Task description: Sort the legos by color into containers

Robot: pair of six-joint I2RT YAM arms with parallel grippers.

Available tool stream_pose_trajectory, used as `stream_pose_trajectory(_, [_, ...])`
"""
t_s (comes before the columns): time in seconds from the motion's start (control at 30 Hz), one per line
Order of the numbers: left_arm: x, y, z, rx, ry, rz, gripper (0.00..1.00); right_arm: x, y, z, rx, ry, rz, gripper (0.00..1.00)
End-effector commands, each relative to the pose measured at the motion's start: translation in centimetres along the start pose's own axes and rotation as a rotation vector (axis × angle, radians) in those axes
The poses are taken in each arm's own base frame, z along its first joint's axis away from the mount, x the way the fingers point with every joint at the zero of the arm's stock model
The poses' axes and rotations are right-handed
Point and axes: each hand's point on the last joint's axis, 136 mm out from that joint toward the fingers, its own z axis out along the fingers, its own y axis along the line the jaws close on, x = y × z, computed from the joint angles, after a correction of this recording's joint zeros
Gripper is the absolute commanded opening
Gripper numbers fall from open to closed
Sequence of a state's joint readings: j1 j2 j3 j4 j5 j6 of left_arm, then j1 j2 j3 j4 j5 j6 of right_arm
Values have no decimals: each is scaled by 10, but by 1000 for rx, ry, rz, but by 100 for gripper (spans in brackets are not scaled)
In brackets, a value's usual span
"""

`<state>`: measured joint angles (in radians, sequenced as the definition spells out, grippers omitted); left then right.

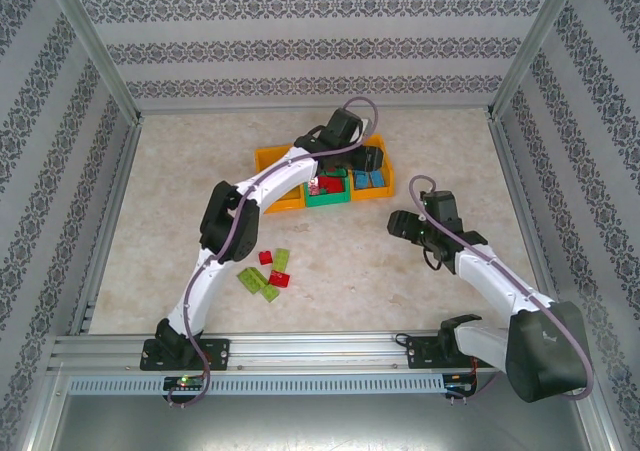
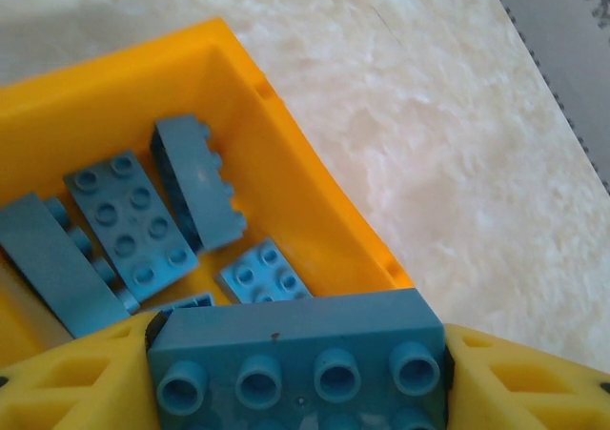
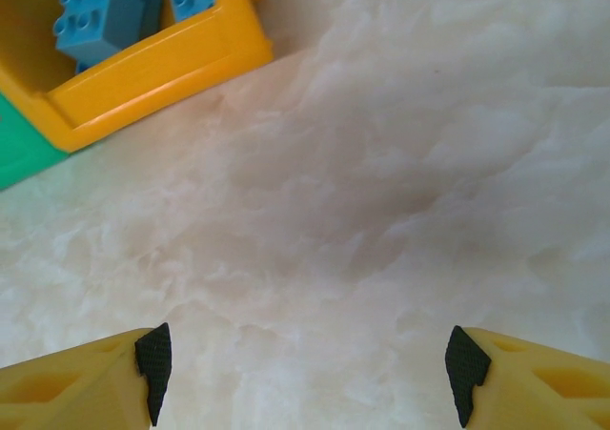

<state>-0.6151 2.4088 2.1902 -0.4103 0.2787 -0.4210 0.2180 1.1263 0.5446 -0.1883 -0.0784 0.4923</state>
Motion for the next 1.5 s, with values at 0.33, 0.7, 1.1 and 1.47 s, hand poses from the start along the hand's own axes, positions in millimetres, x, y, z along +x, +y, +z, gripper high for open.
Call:
stream_pose_trajectory(0.33, [-24, 9, -4, -9, -46, -68, 100, 15, 21, 6, -33, 21, -93, 79])
stream_pose_trajectory(0.7, [-31, 0, -78, -20, -183, -43, 100, 38, 96, -5, -238, 19, -453, 79])
stream_pose_trajectory(1.1, [34, 72, -163, -66, -222, -205, 100, 130, 197, 12, -449, 185, -939, 78])
stream_pose_trajectory(1.47, [105, 131, -218, -205, -194, -305, 99, 188, 246, 23, -575, 298, -1085, 77])
